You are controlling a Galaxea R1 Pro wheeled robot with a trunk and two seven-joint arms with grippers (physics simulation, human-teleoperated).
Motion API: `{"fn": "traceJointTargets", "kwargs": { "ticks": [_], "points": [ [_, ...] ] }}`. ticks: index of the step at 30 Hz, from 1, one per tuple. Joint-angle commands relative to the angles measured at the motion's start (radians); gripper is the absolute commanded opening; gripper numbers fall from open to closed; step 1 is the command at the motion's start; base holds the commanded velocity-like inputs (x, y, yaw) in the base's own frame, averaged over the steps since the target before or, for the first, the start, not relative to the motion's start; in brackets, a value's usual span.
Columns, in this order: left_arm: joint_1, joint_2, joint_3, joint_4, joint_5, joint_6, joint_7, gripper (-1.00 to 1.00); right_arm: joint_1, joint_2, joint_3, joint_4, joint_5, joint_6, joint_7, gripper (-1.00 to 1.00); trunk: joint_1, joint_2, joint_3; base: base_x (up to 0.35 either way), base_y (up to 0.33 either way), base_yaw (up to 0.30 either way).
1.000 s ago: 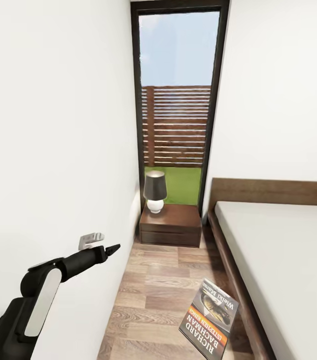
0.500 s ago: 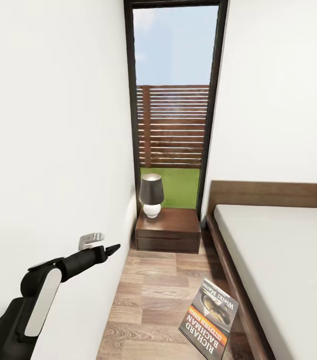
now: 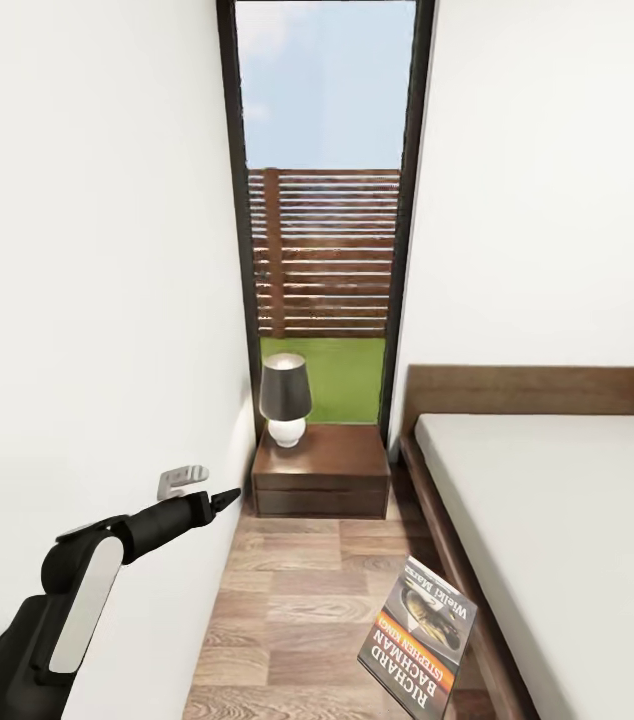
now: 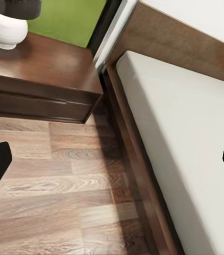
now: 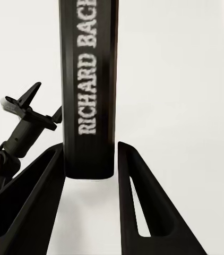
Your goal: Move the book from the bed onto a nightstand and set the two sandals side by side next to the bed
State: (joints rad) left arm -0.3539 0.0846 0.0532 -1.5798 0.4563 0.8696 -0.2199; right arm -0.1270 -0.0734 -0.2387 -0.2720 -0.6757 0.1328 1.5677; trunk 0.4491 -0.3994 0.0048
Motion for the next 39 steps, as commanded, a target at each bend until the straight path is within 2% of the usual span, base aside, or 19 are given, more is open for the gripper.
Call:
{"fn": "traceJointTargets", "kwargs": {
  "ticks": [1, 17, 39],
  "points": [
    [0.000, 0.000, 0.002, 0.000, -0.004, 0.005, -0.007, 1.00, 0.000, 0.000, 0.002, 0.000, -0.005, 0.010, 0.003, -1.00, 0.001, -0.001, 0.000, 0.290, 0.000, -0.017],
    [0.000, 0.000, 0.001, 0.000, -0.004, 0.005, -0.006, 1.00, 0.000, 0.000, 0.002, 0.000, -0.005, 0.011, 0.003, -1.00, 0.001, -0.001, 0.000, 0.290, 0.000, -0.056],
    [0.000, 0.000, 0.000, 0.000, -0.005, 0.005, -0.006, 1.00, 0.000, 0.001, 0.002, 0.001, -0.005, 0.011, 0.003, -1.00, 0.001, -0.001, 0.000, 0.290, 0.000, -0.005]
  ]
}}
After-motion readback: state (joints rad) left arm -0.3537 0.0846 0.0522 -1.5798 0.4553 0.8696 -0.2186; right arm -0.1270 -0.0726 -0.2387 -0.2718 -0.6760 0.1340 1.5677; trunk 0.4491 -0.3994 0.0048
